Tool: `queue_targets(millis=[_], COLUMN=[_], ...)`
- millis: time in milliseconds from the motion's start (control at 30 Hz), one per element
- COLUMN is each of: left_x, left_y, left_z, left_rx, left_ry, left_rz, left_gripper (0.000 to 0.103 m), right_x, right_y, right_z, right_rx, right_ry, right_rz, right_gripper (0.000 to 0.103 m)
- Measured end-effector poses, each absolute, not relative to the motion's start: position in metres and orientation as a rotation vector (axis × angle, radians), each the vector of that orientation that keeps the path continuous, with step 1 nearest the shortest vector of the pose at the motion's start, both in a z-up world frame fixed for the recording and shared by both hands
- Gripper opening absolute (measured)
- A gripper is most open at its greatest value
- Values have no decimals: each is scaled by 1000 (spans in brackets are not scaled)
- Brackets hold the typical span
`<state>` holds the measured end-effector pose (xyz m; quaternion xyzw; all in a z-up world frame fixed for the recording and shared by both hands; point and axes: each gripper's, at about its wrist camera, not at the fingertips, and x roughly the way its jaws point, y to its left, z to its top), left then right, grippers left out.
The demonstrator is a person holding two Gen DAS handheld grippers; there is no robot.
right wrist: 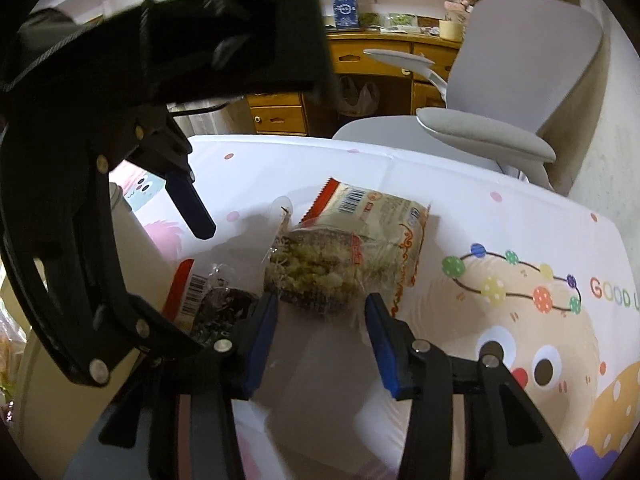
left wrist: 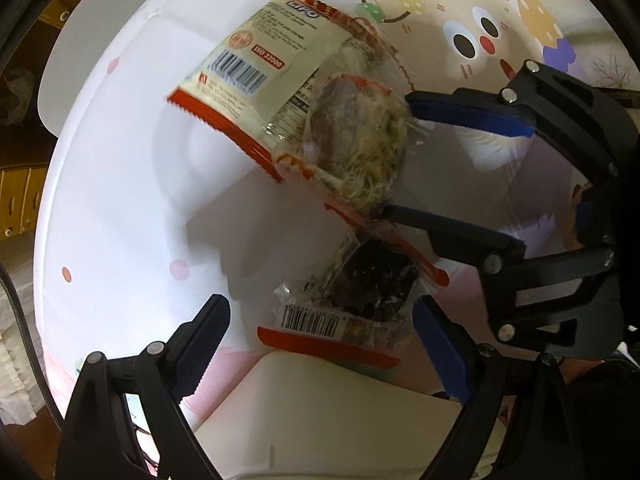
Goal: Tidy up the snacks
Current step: 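Grasp the dark chocolate packet with the left tool while the right tool grasps the nut-cluster packet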
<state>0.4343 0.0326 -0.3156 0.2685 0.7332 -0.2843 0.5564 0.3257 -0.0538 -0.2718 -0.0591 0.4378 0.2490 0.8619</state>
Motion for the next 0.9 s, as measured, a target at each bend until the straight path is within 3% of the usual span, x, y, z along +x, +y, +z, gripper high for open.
queue_targets(millis=[400, 733, 900], left_x=[426, 424, 427], left_y=[16, 9, 16], left_z=[-323, -320, -307], left_rx=[667, 673, 641], left_ry=[1674, 1588, 1580], left_rz=[-688, -626, -607], left_gripper=[86, 59, 46], right_x=[325, 329, 332], right_y=[-83, -100, -94], right_z=[-269, -262, -261], right_rx=[-38, 74, 88], right_ry=[960, 928, 899], right_rz=[461, 414, 408], right_gripper=[47, 51, 64])
